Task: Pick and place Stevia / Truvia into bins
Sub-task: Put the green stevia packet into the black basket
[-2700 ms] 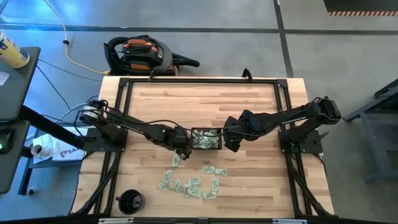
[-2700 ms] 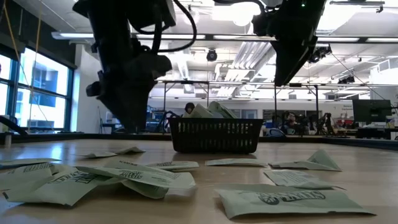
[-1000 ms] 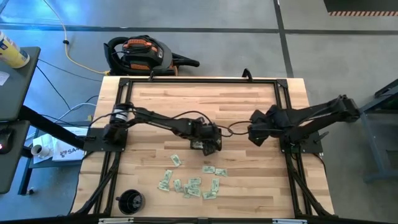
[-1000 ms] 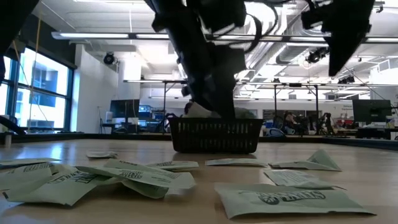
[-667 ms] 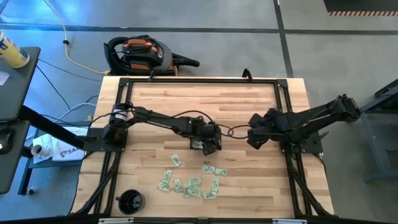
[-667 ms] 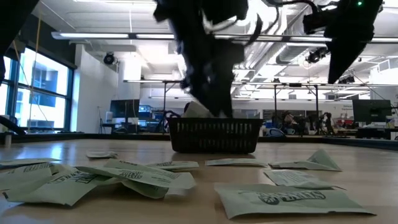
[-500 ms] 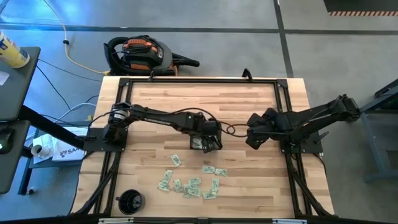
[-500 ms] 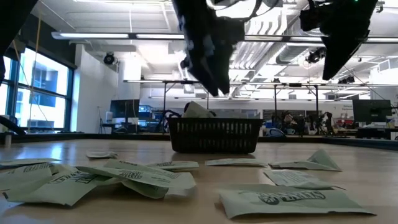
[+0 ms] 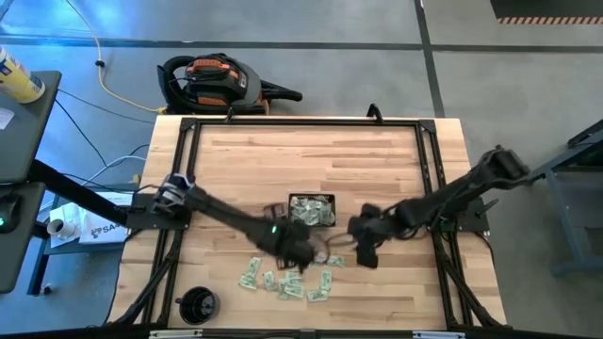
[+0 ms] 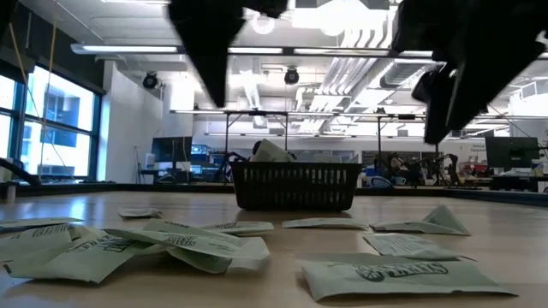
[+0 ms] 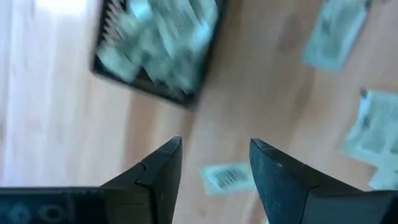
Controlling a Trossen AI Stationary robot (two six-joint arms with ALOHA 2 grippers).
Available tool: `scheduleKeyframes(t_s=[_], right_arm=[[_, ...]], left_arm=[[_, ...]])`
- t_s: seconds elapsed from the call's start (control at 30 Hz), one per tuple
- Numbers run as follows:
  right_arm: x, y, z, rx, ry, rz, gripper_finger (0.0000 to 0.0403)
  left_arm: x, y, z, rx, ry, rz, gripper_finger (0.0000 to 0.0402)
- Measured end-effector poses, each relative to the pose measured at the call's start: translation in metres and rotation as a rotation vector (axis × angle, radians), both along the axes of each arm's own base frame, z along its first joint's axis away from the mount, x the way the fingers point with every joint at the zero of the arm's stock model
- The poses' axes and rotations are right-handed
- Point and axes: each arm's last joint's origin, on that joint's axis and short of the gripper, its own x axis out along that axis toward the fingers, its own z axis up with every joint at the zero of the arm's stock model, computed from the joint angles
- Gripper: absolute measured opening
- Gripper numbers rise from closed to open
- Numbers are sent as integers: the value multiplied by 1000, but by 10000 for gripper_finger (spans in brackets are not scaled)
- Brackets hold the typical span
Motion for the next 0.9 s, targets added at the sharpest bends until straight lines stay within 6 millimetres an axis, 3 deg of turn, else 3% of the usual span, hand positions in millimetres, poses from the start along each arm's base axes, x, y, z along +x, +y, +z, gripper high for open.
scheduleKeyframes(t_s=[0.13, 0.33, 0.53, 0.7, 0.9], right_arm=[[16, 23, -30, 20, -1, 54, 277], [26, 39, -64, 54, 38, -9, 277], [37, 50, -74, 117, -41, -50, 277], [38, 47, -77, 40, -65, -99, 275], [36, 42, -79, -29, -59, -94, 224]], left_arm=[[-12, -18, -11, -33, -3, 109, 222], [-25, -34, -19, -42, -22, 239, 225], [-33, -47, -32, -75, -41, 295, 225], [-35, -49, -47, -233, -156, 298, 225], [-58, -36, -59, -369, -299, 316, 225]])
